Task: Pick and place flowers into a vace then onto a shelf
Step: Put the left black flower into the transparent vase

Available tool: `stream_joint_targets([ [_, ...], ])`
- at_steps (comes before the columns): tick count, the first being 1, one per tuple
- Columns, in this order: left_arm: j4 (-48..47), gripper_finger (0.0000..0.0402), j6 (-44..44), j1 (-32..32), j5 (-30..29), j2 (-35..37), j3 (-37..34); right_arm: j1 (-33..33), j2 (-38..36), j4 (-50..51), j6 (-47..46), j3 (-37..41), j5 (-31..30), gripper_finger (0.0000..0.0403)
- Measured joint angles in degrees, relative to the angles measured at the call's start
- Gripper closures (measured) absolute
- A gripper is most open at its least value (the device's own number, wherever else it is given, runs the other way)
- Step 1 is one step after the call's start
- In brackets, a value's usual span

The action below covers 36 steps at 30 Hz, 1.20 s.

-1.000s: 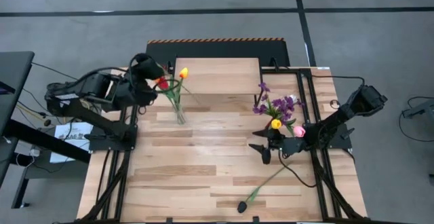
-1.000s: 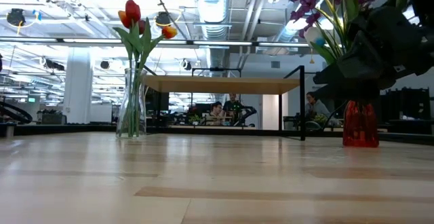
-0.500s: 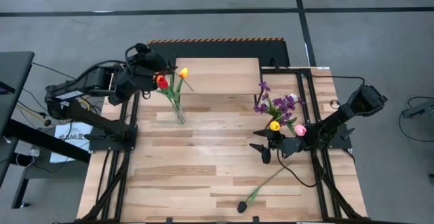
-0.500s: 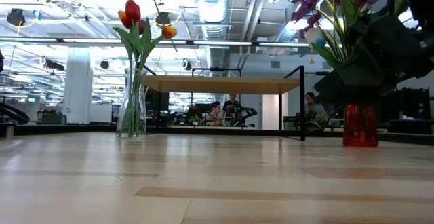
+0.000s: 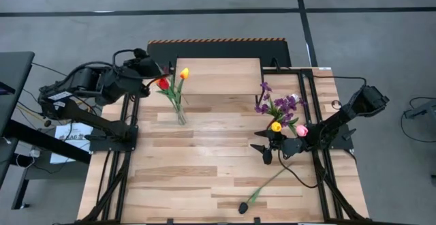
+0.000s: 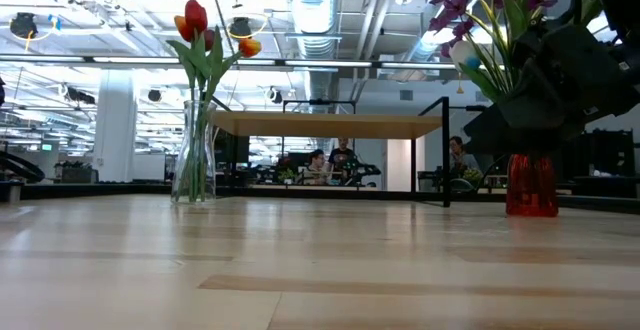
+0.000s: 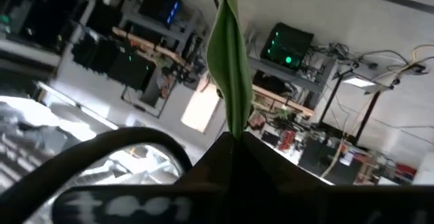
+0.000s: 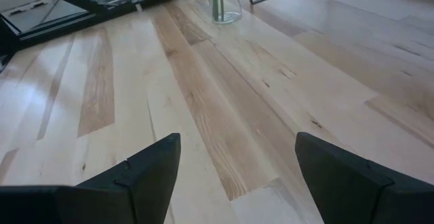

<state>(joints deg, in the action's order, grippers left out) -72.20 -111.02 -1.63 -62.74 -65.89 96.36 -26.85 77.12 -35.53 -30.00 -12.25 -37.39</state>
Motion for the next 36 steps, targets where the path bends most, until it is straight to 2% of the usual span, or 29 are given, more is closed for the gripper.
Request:
stream_joint_targets([
  [19,-3.2,0.0390,-3.5,0.8,2.4,4.2,0.0,0.0,0.0,0.0,-0.5,0.0,0.0,0.0117],
  [36,-4.4,0.0390,-5.4,0.8,2.1,2.0,0.0,0.0,0.0,0.0,-0.6,0.0,-0.4,0.0117],
])
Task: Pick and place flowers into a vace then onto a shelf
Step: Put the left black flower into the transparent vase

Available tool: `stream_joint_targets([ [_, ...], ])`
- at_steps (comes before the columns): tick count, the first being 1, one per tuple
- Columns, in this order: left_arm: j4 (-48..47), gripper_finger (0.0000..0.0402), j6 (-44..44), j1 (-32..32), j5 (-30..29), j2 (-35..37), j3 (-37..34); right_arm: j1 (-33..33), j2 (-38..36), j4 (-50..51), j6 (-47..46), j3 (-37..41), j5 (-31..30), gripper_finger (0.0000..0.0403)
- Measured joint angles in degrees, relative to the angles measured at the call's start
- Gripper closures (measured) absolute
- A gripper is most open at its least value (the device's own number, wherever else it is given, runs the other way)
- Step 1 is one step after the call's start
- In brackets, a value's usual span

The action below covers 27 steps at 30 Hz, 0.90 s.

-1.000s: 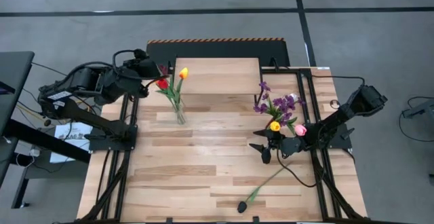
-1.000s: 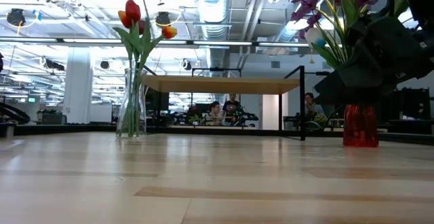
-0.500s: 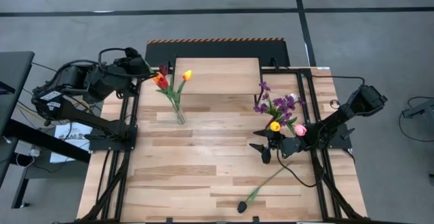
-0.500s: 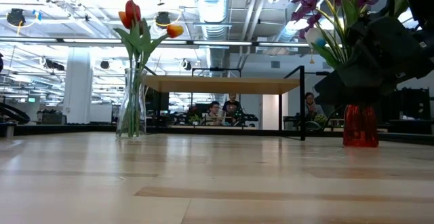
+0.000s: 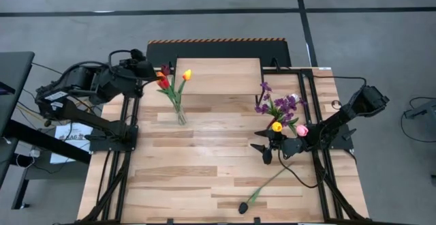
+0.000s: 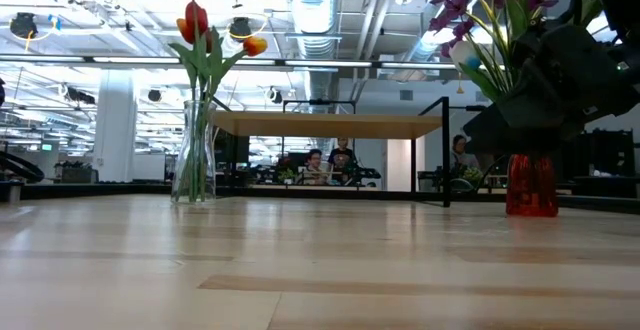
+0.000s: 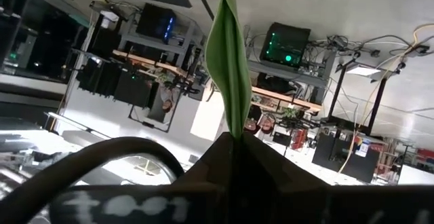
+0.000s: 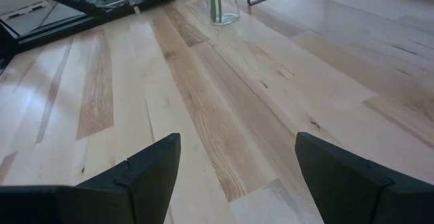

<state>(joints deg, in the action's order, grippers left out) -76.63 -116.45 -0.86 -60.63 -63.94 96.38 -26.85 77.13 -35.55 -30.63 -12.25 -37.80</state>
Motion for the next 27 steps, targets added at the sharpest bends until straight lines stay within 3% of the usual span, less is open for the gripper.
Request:
stream_joint_targets([
  [19,1.4,0.0390,-1.1,-0.2,-1.7,-4.7,0.0,0.0,0.0,0.3,0.6,0.0,0.1,0.0117],
  [27,13.5,0.0390,-1.7,-4.3,1.2,-2.4,0.0,0.0,0.0,-0.3,0.7,0.0,0.2,0.0117],
])
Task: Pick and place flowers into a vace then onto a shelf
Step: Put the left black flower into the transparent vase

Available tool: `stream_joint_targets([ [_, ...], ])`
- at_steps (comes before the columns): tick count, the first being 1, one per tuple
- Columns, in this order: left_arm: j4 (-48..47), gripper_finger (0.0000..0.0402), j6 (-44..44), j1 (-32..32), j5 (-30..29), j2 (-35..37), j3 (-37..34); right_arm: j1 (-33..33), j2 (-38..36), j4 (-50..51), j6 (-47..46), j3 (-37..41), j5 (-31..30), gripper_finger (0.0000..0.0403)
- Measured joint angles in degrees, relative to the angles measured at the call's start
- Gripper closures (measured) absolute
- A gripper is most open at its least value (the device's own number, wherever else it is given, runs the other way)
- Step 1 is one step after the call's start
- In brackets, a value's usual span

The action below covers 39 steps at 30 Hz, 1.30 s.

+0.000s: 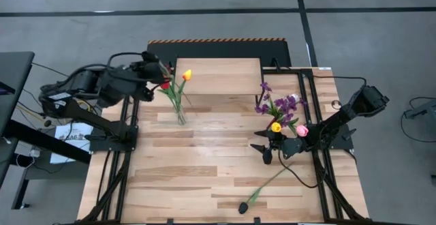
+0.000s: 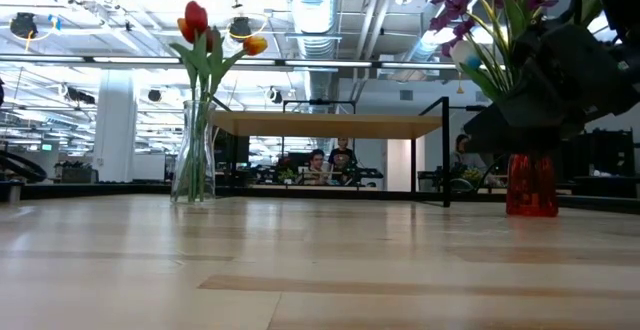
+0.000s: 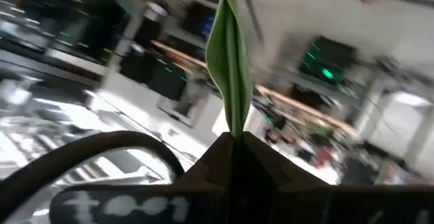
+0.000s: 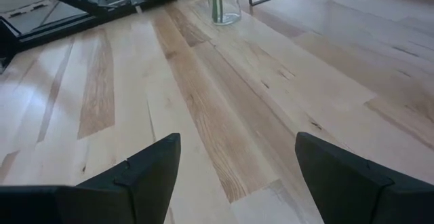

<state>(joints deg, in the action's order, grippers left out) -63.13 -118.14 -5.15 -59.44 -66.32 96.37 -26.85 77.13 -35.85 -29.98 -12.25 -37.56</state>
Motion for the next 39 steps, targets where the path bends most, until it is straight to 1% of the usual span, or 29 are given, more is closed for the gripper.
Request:
stream_joint_targets([
  [4,4.6,0.0390,-1.0,-2.2,7.9,0.9,0.0,0.0,0.0,-1.1,0.0,0.0,1.3,0.0117],
  [7,5.8,0.0390,-0.5,-4.2,14.2,1.2,0.0,0.0,0.0,-5.3,-0.4,0.0,4.0,0.0117],
  [9,6.6,0.0390,0.0,-5.8,16.4,1.1,0.0,0.0,0.0,-9.2,0.0,0.0,6.2,0.0117],
  [12,7.6,0.0390,0.7,-8.5,17.9,0.4,0.0,-0.1,0.0,-15.0,0.3,0.0,7.5,0.0117],
  [18,7.2,0.0390,1.0,-13.9,17.2,-4.2,0.0,0.0,0.0,-24.6,3.4,0.0,7.6,0.0117],
  [21,7.1,0.0390,1.4,-16.0,15.1,-7.6,0.0,-0.1,0.0,-26.2,4.7,-1.1,7.6,0.0117],
  [24,7.1,0.0390,3.1,-17.4,12.5,-11.2,0.0,-1.7,0.0,-25.9,8.7,-4.0,8.5,0.0117],
  [27,6.9,0.0390,4.8,-18.1,9.9,-13.8,-0.1,-4.6,0.0,-23.3,14.9,-8.2,11.7,0.0117],
  [29,6.8,0.0390,5.5,-18.6,9.0,-14.7,-0.1,-7.0,0.0,-18.9,18.0,-11.1,13.2,0.0117],
  [34,7.5,0.0390,5.6,-20.7,9.7,-15.4,-0.1,-12.9,0.0,-6.3,19.7,-17.6,15.8,0.0117],
  [36,8.5,0.0390,5.6,-21.5,11.0,-15.3,-0.1,-14.7,0.0,-4.7,21.2,-19.7,16.0,0.0117],
  [39,11.1,0.0390,5.6,-23.1,13.5,-15.4,-0.1,-15.9,0.0,-5.9,25.2,-22.3,15.1,0.0117],
])
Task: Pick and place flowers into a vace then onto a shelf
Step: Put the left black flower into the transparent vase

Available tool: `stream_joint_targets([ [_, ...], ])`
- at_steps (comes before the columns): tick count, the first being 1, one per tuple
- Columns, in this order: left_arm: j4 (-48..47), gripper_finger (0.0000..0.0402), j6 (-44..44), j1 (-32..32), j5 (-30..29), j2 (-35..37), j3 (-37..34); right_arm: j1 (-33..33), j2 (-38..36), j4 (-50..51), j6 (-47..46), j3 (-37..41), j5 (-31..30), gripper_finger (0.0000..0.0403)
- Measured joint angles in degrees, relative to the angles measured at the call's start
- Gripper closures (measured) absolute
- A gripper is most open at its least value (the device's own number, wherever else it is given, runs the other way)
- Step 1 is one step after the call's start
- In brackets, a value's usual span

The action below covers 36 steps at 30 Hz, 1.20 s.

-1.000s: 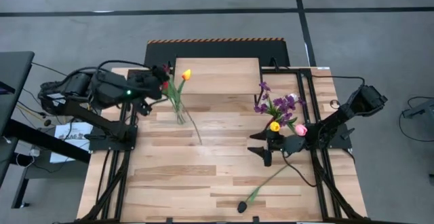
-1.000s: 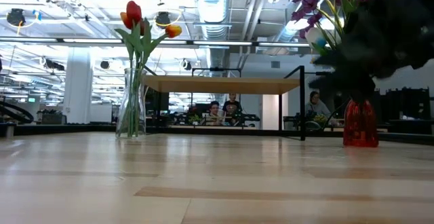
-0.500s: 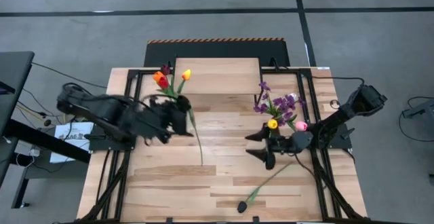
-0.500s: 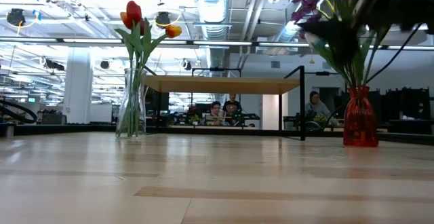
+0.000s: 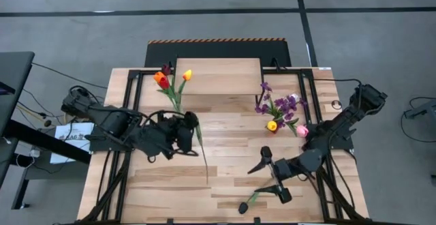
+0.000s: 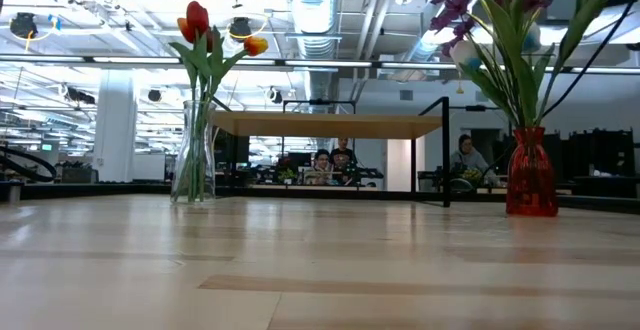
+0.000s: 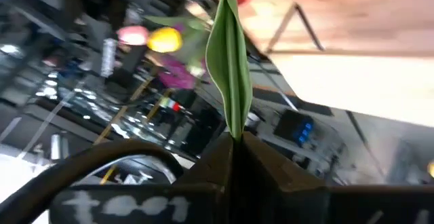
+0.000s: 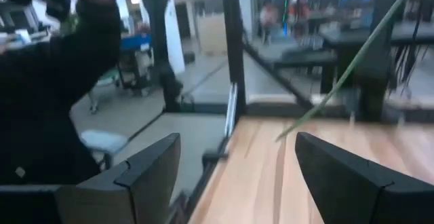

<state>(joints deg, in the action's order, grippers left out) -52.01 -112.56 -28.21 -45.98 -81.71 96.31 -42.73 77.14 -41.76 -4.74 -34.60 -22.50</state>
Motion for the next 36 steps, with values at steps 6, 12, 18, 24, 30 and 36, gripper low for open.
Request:
stream_joint_targets([
  [6,2.8,0.0390,-1.6,-2.6,1.2,-0.3,0.0,2.4,0.0,-2.0,3.4,-4.5,-0.4,0.0117],
  [12,5.3,0.0390,-4.8,-3.2,1.6,-2.6,0.2,6.6,0.8,-2.0,2.0,-7.4,-0.2,0.0117],
  [18,13.7,0.0390,-12.3,-2.7,0.2,-6.7,0.0,9.7,6.1,-1.8,0.2,-10.7,0.0,0.0117],
  [24,21.0,0.0390,-18.7,-1.8,2.1,-8.4,0.0,10.6,11.3,-1.9,0.9,-15.1,0.1,0.0117],
  [30,21.4,0.0390,-19.0,-1.8,3.9,-8.4,0.0,10.7,13.2,-1.1,3.4,-17.4,0.1,0.0117],
  [36,22.0,0.0390,-19.3,-1.7,5.6,-8.4,0.0,12.7,13.2,-0.7,3.7,-17.9,0.1,0.0117],
])
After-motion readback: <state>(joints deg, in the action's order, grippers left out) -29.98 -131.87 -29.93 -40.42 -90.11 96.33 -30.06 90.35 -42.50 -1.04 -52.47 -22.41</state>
